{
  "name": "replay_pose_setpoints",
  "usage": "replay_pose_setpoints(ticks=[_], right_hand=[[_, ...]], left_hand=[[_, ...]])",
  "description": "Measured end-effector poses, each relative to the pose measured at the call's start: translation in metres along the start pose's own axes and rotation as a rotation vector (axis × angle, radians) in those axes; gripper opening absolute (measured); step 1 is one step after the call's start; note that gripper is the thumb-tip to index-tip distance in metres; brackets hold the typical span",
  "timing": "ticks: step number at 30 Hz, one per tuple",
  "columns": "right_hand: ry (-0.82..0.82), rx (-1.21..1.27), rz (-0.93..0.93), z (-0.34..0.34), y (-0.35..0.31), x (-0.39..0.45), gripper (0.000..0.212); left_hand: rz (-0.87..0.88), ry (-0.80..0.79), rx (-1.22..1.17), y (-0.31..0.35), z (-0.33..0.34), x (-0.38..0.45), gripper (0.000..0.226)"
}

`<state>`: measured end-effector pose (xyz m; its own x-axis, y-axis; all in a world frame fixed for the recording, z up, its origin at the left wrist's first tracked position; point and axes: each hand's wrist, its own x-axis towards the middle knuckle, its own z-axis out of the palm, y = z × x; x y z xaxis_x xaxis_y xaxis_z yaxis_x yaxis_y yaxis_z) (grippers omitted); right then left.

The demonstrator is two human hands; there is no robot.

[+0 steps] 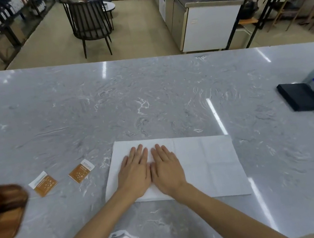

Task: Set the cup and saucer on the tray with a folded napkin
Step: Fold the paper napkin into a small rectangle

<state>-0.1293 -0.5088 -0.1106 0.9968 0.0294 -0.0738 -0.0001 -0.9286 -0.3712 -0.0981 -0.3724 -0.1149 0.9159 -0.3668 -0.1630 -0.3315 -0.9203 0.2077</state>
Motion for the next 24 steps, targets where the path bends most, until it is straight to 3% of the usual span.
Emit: replay_pose_setpoints(ticks=[9,19,24], right_hand=[[0.033,-0.12,0.057,0.011,0.019,-0.018,0.063],[0.09,-0.149,0.376,-0.038,0.161,-0.083,0.066],[0.097,-0.188,0.393,-0.044,0.17,-0.087,0.065]], left_hand=[[0.003,0.128,0.033,-0.017,0.012,-0.017,0.068],[0.113,0.137,0.052,-0.046,0.018,-0.027,0.07],[0.116,0.097,0.017,-0.039,0.013,-0.031,0.075]])
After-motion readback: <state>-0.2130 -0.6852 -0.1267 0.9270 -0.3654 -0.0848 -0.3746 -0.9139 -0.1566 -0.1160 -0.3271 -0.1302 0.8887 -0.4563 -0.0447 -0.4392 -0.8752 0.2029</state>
